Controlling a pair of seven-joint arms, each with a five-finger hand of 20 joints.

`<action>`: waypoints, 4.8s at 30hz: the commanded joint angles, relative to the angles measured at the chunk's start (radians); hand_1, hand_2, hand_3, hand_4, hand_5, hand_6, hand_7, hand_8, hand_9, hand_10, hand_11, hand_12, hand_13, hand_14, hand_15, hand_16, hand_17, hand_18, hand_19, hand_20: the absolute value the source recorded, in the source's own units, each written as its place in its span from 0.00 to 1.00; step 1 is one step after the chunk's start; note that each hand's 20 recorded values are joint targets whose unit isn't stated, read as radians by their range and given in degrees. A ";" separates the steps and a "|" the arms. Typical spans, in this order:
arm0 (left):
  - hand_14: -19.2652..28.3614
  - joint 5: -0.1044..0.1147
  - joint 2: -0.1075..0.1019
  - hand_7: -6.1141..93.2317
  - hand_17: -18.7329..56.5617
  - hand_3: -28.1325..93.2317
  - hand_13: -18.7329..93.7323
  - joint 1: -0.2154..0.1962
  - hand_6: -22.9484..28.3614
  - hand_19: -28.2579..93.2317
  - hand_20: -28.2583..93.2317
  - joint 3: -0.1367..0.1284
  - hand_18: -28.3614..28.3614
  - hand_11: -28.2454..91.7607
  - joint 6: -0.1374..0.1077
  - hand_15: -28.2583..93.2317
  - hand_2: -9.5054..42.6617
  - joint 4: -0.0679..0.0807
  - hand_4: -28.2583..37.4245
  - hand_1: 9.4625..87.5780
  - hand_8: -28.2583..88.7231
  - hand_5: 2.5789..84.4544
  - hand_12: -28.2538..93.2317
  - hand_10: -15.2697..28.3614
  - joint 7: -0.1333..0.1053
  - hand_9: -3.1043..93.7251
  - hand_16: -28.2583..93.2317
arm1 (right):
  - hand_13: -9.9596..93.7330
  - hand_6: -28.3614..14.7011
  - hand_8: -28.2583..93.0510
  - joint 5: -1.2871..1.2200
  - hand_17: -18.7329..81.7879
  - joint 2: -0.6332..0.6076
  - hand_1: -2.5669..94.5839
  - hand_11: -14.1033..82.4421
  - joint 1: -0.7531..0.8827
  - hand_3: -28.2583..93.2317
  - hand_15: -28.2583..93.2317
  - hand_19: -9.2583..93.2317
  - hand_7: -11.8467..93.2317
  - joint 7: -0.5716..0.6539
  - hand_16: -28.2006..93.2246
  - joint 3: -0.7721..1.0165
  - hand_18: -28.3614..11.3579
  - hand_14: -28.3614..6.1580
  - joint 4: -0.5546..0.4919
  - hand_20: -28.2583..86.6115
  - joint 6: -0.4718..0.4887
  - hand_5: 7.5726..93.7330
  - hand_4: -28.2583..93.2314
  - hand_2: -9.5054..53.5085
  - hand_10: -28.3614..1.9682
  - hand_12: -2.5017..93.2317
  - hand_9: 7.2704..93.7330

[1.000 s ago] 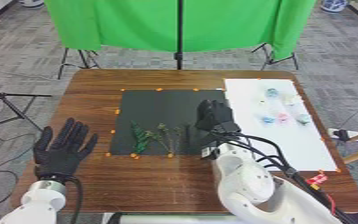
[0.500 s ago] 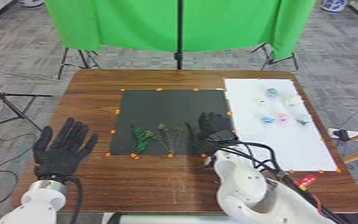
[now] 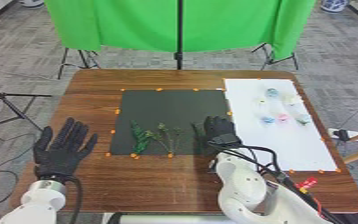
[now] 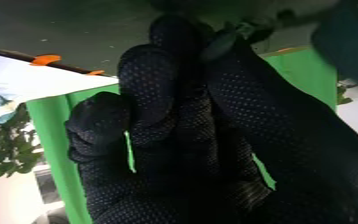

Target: Arrange flowers

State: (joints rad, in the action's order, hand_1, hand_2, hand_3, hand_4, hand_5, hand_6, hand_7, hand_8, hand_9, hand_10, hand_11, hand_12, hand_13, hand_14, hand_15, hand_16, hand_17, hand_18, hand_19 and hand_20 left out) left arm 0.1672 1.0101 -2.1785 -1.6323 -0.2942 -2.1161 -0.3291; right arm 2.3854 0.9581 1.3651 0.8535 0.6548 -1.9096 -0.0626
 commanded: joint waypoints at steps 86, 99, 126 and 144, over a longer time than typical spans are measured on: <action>0.75 -0.052 0.017 0.26 0.18 0.85 0.46 -0.032 0.60 0.57 0.38 -0.007 0.78 0.48 -0.077 0.65 0.42 -0.019 0.00 0.23 0.15 0.57 0.33 0.71 0.007 0.46 0.18 | 0.76 0.65 0.38 -0.016 0.57 -0.035 0.66 0.37 0.006 0.82 0.64 0.94 0.53 -0.238 0.63 0.370 0.16 0.64 0.014 0.60 -0.070 0.72 0.01 0.00 0.56 0.59 0.84; 0.74 -0.063 0.001 0.26 0.18 0.85 0.46 -0.030 0.60 0.57 0.38 -0.026 0.77 0.48 -0.092 0.65 0.42 -0.013 0.00 0.23 0.15 0.57 0.33 0.71 -0.044 0.46 0.18 | 0.75 0.67 0.37 -0.106 0.56 0.183 0.66 0.36 -0.396 0.83 0.64 0.94 0.56 -0.583 0.63 -0.051 0.20 0.67 0.203 0.61 -0.080 0.70 0.01 0.00 0.59 0.59 0.83; 0.74 -0.091 -0.065 0.27 0.18 0.85 0.46 -0.018 0.60 0.57 0.38 -0.002 0.77 0.48 -0.108 0.65 0.42 -0.012 0.00 0.23 0.15 0.57 0.33 0.72 -0.053 0.46 0.18 | 0.75 0.68 0.36 0.152 0.56 0.433 0.65 0.35 -0.394 0.83 0.63 0.93 0.58 -0.571 0.63 -0.274 0.17 0.65 0.496 0.62 0.028 0.69 0.01 0.00 0.59 0.56 0.83; 0.75 -0.068 -0.056 0.27 0.18 0.85 0.46 -0.017 0.60 0.57 0.38 -0.002 0.77 0.48 -0.112 0.65 0.43 -0.008 0.00 0.23 0.15 0.57 0.33 0.72 -0.047 0.47 0.18 | 0.72 0.65 0.33 0.144 0.54 0.435 0.66 0.32 -0.385 0.84 0.63 0.91 0.53 -0.507 0.62 -0.273 0.14 0.61 0.477 0.62 0.091 0.68 0.00 0.00 0.57 0.53 0.81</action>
State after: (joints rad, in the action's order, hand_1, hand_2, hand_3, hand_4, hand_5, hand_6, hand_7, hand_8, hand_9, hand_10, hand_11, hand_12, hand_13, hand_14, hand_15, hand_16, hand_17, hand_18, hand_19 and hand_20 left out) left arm 0.0877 0.9406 -2.1827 -1.6414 -0.4094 -2.1317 -0.3814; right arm 2.5255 1.3966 0.9902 0.3231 0.3946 -1.4116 0.0294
